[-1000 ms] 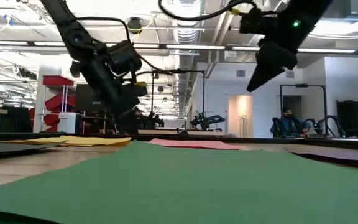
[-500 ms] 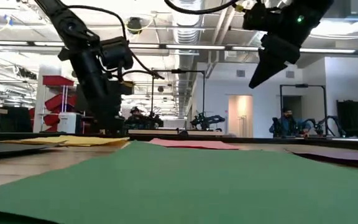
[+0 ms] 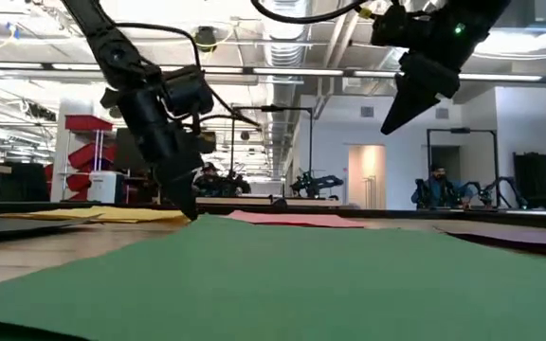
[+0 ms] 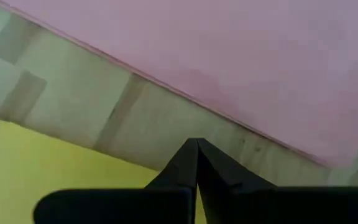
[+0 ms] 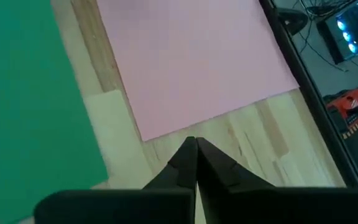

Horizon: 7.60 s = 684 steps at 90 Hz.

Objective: Organize paper
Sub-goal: Stack the right yellow colored paper on top of the left yellow colored paper, then adjust the stacks of colored papers, then return to Home Position

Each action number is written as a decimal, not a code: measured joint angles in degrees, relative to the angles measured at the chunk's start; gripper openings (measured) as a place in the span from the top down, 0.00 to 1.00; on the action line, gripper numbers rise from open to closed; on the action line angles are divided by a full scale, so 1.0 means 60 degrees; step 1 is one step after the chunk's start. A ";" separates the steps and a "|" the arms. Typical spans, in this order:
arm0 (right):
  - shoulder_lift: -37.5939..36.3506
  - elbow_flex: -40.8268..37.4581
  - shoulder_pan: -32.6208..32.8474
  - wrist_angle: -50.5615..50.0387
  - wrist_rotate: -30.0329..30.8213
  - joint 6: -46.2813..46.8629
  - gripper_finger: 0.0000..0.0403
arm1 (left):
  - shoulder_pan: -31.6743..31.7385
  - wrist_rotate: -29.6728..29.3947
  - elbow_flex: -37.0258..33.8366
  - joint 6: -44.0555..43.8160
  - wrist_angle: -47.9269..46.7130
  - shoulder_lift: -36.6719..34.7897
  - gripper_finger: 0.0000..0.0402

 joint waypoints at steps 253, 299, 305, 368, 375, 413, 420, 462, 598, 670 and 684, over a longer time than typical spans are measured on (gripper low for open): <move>-0.0078 -0.2678 0.1383 0.3228 -0.3291 0.2458 1.00 | -0.0609 0.1690 -0.2164 -0.1975 0.2079 -0.3298 1.00; 0.1278 -0.2648 0.1494 0.3164 -0.3868 0.2618 1.00 | -0.0609 0.1694 -0.2164 -0.1950 0.2074 -0.3298 1.00; 0.1196 -0.2648 0.1497 0.2963 -0.3874 0.2656 1.00 | -0.0609 0.1692 -0.2164 -0.1946 0.2077 -0.3298 1.00; 0.1122 -0.1722 0.2179 0.2737 -0.4366 0.1599 1.00 | -0.0609 0.1679 -0.2164 -0.1943 0.2077 -0.3298 1.00; 0.1126 -0.1830 0.2446 0.2868 -0.4684 0.1735 1.00 | -0.0609 0.1679 -0.2164 -0.1943 0.2075 -0.3298 1.00; 0.1382 -0.1854 0.2659 0.2912 -0.4736 0.2018 1.00 | -0.0609 0.1671 -0.2164 -0.1939 0.2081 -0.3298 1.00; 0.1797 -0.1858 0.2659 0.2917 -0.4808 0.1943 1.00 | -0.0609 0.1659 -0.2164 -0.1939 0.2076 -0.3298 1.00; 0.1862 -0.1577 0.2747 0.2240 -0.5237 0.2102 1.00 | -0.0609 0.1661 -0.2164 -0.1939 0.2084 -0.3298 1.00; 0.3249 -0.1377 -0.0755 0.4342 -0.2767 -0.1597 1.00 | -0.0635 0.2075 -0.0663 -0.0721 0.4314 0.0297 1.00; 0.2685 -0.1417 -0.0420 0.4215 -0.3149 -0.1388 1.00 | -0.0635 0.2069 -0.0674 -0.0693 0.4563 0.0236 1.00; 0.2653 -0.1419 -0.0448 0.4214 -0.3069 -0.1581 1.00 | -0.0616 0.2235 -0.0672 -0.0696 0.4836 -0.0060 1.00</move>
